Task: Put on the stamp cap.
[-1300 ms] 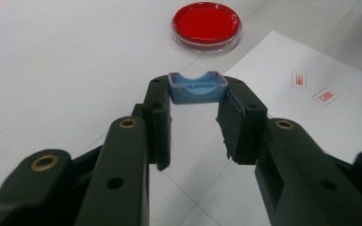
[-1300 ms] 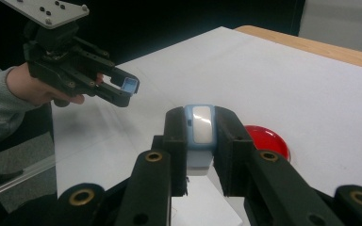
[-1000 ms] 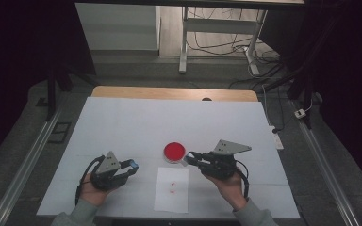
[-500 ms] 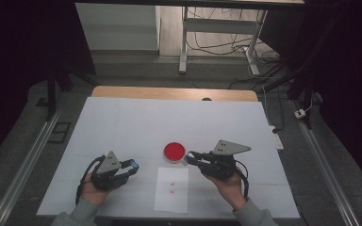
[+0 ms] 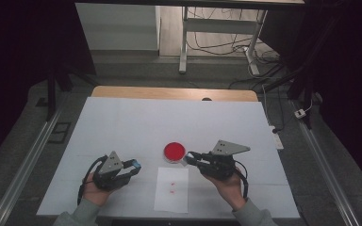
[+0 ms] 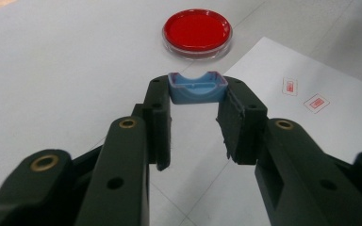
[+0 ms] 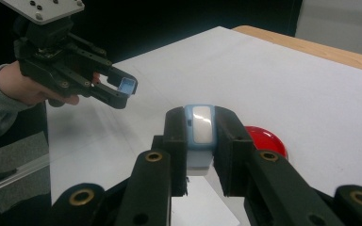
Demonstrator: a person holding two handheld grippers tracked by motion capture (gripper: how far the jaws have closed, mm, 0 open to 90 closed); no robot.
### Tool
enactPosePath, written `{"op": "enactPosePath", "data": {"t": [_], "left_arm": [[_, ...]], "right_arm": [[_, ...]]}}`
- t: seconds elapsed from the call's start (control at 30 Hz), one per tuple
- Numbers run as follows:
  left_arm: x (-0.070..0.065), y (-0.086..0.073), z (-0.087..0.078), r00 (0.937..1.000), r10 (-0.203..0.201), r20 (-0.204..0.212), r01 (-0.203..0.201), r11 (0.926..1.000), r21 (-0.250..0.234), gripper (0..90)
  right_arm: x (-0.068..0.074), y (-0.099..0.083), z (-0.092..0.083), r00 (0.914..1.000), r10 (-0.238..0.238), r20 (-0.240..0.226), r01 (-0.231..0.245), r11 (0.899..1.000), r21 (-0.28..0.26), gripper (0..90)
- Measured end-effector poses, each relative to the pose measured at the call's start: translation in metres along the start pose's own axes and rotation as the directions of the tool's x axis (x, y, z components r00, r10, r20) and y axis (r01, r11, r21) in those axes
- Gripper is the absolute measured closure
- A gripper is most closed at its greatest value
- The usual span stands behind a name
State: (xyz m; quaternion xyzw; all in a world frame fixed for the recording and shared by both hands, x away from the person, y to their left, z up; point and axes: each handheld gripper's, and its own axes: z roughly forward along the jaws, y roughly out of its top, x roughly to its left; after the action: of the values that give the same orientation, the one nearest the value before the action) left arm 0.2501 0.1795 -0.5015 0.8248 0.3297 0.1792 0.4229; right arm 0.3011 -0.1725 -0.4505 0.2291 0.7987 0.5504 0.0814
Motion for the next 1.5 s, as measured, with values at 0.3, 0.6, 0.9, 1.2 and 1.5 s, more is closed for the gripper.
{"op": "enactPosePath", "data": {"t": [0.3,0.6,0.9,1.2,1.5], "left_arm": [[-0.004,0.004,0.004,0.9999,0.01,0.007,-0.01,0.9999,-0.002,65.2],[-0.009,0.01,0.009,0.9994,0.027,0.021,-0.027,0.9996,-0.002,65.2],[-0.019,0.021,0.015,0.9984,0.043,0.037,-0.042,0.999,-0.016,65.1],[-0.024,0.029,0.022,0.9976,0.05,0.048,-0.05,0.9987,-0.012,65.1],[-0.03,0.045,0.038,0.9952,0.068,0.07,-0.068,0.9977,-0.009,65.1]], "right_arm": [[0.001,0.0,0.001,1.0,0.002,0.001,-0.002,1.0,0.001,75.1],[0.001,-0.001,0.002,0.9999,0.01,0.002,-0.01,1.0,-0.001,75.1],[0.003,0.0,0.002,0.9999,0.009,0.004,-0.009,1.0,-0.001,75.0],[0.003,-0.001,0.002,0.9999,0.009,0.005,-0.009,1.0,-0.002,75.1],[0.003,0.001,-0.001,0.9998,0.014,0.017,-0.013,1.0,-0.015,75.0]]}}
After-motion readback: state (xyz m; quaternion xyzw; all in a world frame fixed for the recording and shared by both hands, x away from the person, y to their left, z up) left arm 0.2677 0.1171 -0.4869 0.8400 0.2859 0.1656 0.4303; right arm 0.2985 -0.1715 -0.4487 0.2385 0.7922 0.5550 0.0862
